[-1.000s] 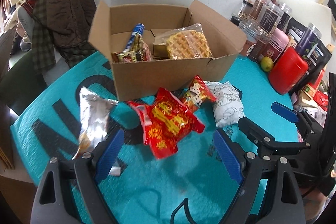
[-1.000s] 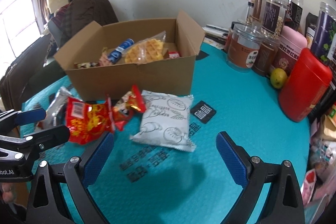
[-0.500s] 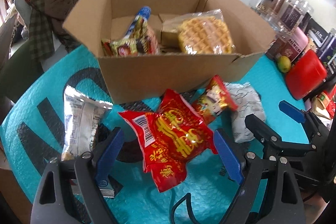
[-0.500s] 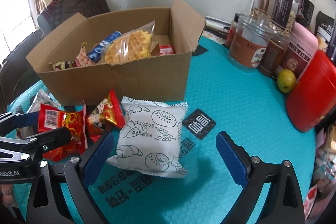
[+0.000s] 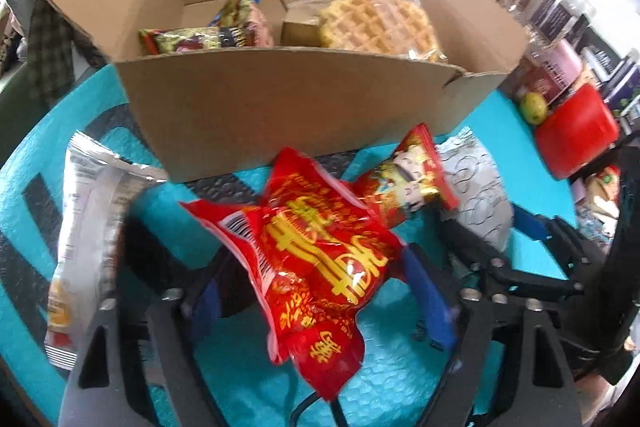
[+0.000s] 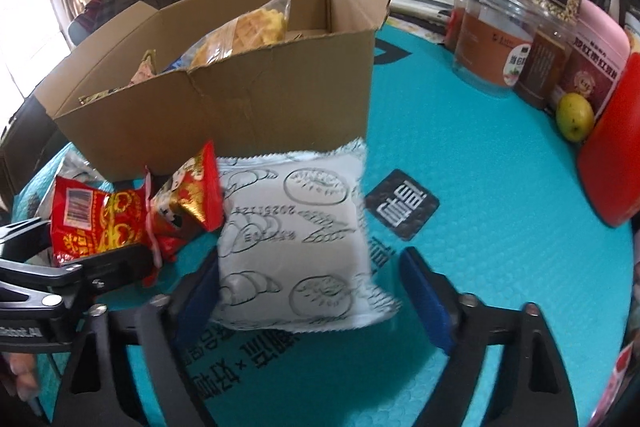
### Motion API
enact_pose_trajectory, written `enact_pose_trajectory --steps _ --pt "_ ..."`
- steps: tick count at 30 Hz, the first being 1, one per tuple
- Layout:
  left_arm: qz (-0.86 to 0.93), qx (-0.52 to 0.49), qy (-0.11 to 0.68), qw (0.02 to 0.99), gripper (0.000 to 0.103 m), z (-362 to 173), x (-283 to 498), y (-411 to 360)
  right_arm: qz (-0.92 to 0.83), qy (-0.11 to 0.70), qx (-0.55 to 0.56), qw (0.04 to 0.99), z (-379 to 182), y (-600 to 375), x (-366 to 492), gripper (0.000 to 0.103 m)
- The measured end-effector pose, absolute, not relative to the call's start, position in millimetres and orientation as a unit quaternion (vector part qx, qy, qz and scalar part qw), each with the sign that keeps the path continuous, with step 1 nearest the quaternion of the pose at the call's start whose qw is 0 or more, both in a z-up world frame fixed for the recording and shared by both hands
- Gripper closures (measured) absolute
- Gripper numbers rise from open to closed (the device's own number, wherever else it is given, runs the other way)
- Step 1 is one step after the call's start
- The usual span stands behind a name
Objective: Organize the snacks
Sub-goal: 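Grasp the red-gold bag with the left tool while the right tool grasps the white pastry pack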
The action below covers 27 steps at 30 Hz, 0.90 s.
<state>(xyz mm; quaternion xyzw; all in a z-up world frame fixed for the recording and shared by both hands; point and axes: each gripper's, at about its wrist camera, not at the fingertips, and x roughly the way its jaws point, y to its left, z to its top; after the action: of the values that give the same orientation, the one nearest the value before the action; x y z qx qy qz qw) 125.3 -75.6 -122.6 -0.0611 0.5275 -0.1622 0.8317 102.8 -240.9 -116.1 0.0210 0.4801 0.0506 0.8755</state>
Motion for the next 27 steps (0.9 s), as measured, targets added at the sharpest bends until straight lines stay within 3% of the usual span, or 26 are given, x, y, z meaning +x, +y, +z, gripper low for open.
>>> enact_pose_trajectory --steps 6,20,27 --pt "-0.174 -0.060 0.527 0.829 0.036 -118.8 120.4 -76.9 0.054 0.472 0.004 0.880 -111.5 -234.8 94.5 0.036" --pt "-0.204 -0.032 0.542 0.815 0.040 -108.0 72.6 -75.8 0.055 0.486 0.027 0.872 -105.4 -235.6 44.2 0.038" --pt "-0.221 -0.032 0.540 0.811 0.048 -103.6 49.8 -75.8 0.057 0.491 0.025 0.869 -101.7 -229.1 12.1 0.039"
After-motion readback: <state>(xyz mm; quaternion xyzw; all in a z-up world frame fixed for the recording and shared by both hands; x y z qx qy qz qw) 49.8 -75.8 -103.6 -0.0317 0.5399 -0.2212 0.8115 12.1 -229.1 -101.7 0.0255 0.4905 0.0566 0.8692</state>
